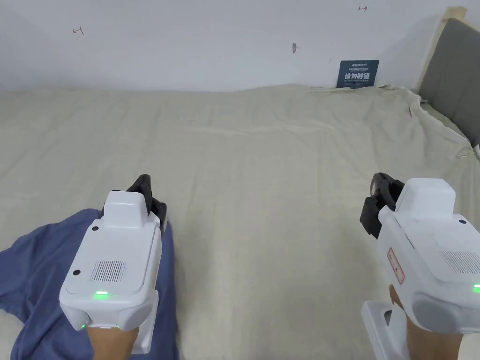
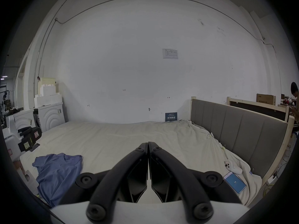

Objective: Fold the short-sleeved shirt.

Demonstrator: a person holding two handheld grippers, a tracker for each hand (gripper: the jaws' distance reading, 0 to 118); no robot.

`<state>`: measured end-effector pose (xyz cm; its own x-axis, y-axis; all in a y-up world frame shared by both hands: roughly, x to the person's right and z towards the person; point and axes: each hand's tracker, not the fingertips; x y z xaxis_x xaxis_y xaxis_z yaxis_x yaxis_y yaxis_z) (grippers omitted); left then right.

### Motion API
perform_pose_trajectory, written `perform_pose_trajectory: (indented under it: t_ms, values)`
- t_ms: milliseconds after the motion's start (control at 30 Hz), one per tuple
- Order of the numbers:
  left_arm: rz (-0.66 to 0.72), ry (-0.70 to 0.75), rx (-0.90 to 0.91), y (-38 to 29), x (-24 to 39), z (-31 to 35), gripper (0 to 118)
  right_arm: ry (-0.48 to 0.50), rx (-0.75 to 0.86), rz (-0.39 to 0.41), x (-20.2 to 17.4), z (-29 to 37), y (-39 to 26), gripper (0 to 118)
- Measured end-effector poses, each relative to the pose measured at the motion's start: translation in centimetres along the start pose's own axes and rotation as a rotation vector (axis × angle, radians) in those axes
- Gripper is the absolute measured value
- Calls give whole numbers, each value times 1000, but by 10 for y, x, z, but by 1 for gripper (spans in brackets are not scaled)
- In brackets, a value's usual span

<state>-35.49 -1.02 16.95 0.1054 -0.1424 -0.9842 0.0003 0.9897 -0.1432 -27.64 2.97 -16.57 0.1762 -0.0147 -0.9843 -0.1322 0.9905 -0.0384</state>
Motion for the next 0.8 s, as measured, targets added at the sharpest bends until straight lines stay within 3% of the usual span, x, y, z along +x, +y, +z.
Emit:
perform_pose_trajectory:
  t_ms: [800]
  values:
    - [6,-3,1,2,-2,0,0,2,7,-2,1,0,2,0]
